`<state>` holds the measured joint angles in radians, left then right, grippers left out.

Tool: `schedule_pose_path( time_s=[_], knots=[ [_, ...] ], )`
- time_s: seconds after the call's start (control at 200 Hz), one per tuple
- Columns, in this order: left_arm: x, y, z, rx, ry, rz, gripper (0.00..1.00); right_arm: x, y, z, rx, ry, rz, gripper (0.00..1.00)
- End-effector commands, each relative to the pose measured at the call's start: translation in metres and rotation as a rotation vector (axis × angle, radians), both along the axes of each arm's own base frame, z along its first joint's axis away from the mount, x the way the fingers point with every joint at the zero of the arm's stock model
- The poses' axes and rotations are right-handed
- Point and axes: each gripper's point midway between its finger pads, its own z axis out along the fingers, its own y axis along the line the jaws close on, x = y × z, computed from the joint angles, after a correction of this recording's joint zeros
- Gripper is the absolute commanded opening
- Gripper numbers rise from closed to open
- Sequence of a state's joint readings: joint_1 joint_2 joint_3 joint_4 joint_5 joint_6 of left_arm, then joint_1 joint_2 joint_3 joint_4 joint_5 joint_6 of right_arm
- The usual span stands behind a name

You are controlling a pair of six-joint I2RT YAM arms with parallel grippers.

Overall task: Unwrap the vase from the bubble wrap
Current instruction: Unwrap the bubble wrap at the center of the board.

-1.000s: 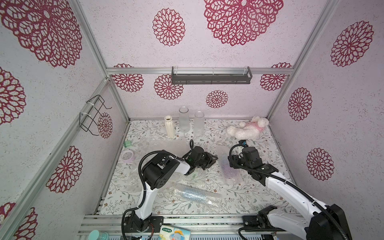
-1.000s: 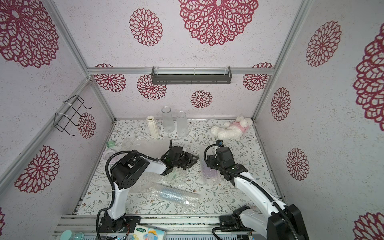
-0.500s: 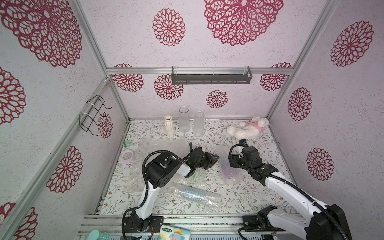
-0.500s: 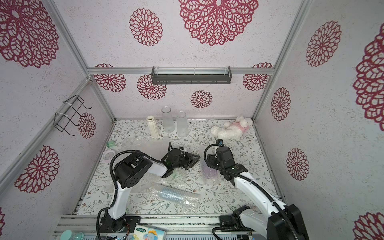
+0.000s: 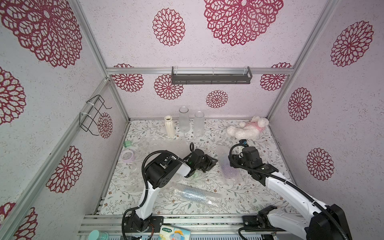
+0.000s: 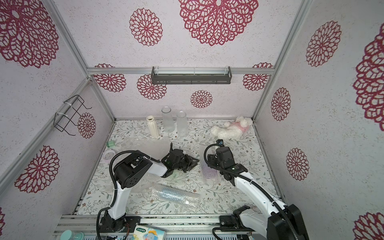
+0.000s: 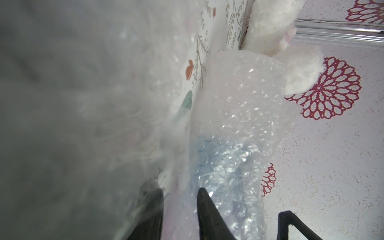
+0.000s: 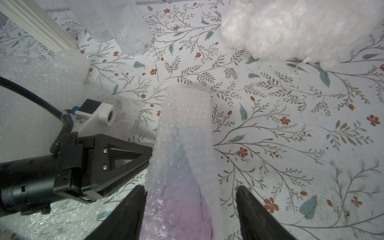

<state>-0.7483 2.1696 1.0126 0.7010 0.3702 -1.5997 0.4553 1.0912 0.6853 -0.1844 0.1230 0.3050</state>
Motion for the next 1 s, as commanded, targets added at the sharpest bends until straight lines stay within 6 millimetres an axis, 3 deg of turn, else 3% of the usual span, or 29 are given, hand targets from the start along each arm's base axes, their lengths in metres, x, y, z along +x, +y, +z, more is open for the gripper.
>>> schedule_pose_path(
  time_s=[0.0, 0.115, 0.38, 0.49, 0.63, 0.751, 0.996],
  knots=[
    [0.006, -0.011, 0.019, -0.078, -0.041, 0.005, 0.31, 0.002, -0.001, 0.012, -0.008, -0.045, 0.003, 0.71],
    [0.009, -0.013, 0.028, -0.108, -0.061, 0.009, 0.32, 0.003, -0.001, 0.012, -0.009, -0.044, 0.001, 0.72],
    [0.007, -0.013, 0.019, -0.1, -0.041, 0.007, 0.28, 0.004, 0.0, 0.01, -0.008, -0.042, 0.003, 0.72],
    [0.008, -0.014, 0.02, -0.104, -0.043, 0.008, 0.21, 0.004, 0.0, 0.011, -0.008, -0.043, 0.002, 0.71],
    [0.009, -0.013, 0.026, -0.115, -0.053, 0.013, 0.02, 0.003, -0.001, 0.012, -0.011, -0.044, -0.001, 0.71],
    [0.011, -0.009, 0.039, -0.117, -0.072, 0.025, 0.0, 0.004, -0.002, 0.017, -0.007, -0.055, -0.006, 0.71],
    [0.02, -0.003, 0.09, -0.054, -0.163, 0.011, 0.0, 0.002, -0.005, 0.038, 0.015, -0.101, -0.025, 0.71]
  ],
)
